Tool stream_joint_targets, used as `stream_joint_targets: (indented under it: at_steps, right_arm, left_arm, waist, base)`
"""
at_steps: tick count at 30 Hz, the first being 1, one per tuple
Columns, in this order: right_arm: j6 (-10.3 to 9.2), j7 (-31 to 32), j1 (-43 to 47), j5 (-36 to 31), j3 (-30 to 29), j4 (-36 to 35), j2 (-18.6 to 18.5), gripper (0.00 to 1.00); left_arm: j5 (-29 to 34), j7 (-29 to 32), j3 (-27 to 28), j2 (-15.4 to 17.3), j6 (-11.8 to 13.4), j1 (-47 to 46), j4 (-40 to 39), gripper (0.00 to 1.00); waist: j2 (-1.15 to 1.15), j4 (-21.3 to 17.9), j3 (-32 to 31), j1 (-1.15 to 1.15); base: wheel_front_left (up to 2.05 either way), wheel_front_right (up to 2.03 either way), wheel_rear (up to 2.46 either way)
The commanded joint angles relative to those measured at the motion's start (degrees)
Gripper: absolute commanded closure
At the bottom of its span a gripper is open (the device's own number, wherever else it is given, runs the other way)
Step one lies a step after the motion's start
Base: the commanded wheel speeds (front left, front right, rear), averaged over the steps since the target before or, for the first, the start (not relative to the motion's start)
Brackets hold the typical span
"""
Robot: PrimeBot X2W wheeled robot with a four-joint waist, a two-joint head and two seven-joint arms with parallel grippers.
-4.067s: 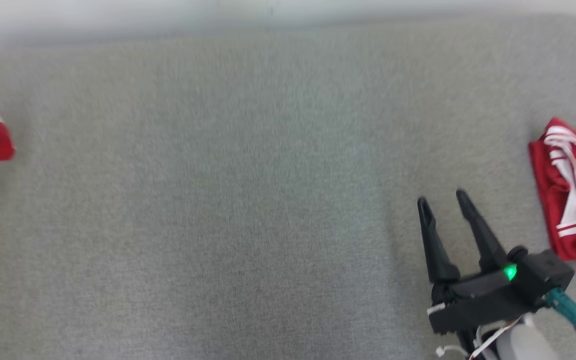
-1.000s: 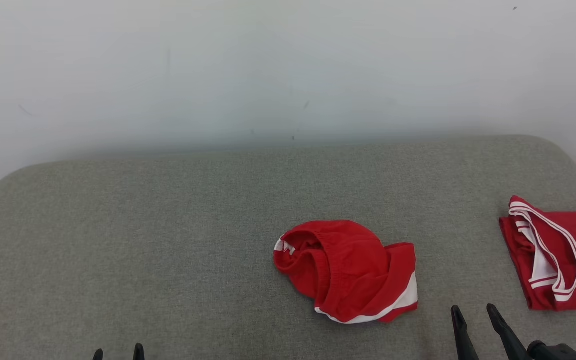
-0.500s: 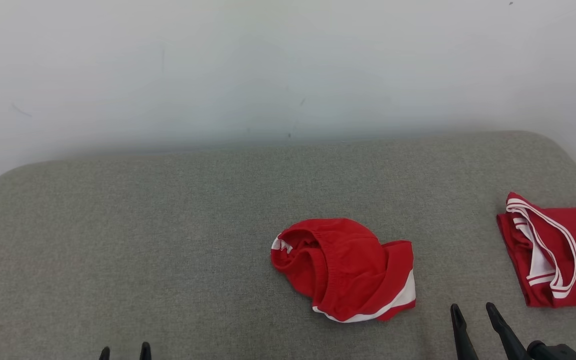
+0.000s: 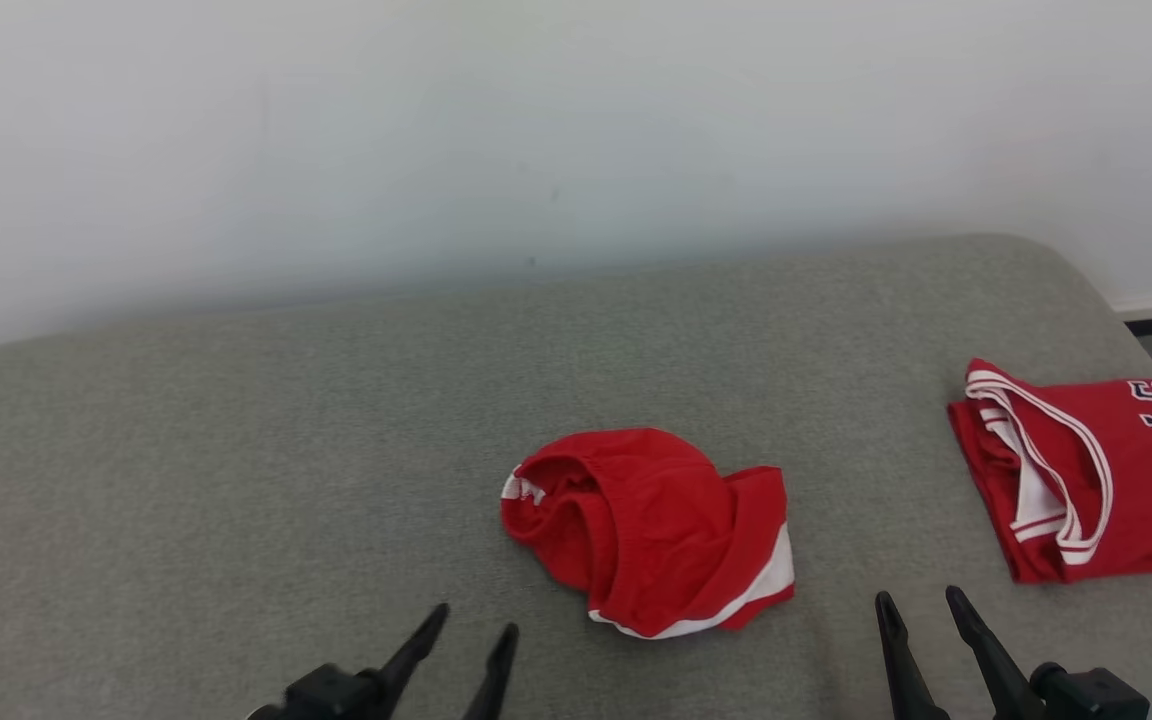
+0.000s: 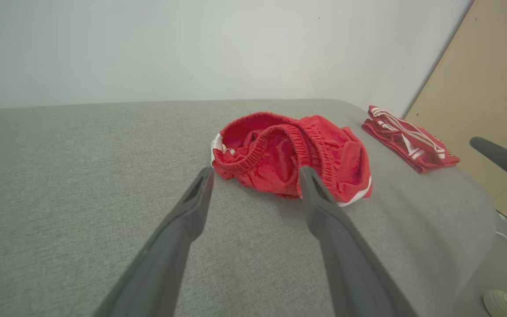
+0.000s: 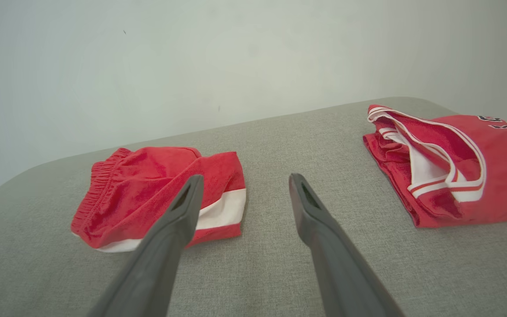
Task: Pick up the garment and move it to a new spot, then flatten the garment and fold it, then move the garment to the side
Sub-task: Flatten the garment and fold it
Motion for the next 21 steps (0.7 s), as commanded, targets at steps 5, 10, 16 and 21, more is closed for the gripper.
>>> stream_joint_targets:
  at_steps: [5,10,16,21]
  right_arm:
    - [-0.11,-0.27,-1.43,0.43,0.92,0.06,-0.12,0.0]
    - [-0.11,-0.44,-1.72,0.52,1.17,0.24,-0.44,0.0]
    - [-0.11,-0.82,-1.99,0.73,1.32,0.41,-0.47,0.0]
    - [-0.12,-1.04,-2.44,1.01,1.43,0.49,-0.37,0.0]
  left_arm:
    - [-3.31,1.82,-7.59,2.61,0.07,-5.9,3.43,0.0]
    - [-4.0,1.33,-11.95,3.89,0.07,-9.51,8.5,0.0]
    - [-5.25,-0.08,-13.69,3.63,0.07,-11.7,12.82,0.0]
    - [-6.1,-0.87,-14.84,3.86,0.07,-13.5,14.76,0.0]
  waist:
    - [-0.01,-5.63,1.98,-0.01]
    - [-0.01,-10.18,3.09,-0.01]
    - [-0.01,-14.1,4.29,-0.01]
    - [-0.01,-15.6,4.95,-0.01]
  base:
    - [0.0,0.0,0.0]
    - [0.0,0.0,0.0]
    - [0.0,0.0,0.0]
    - [0.0,0.0,0.0]
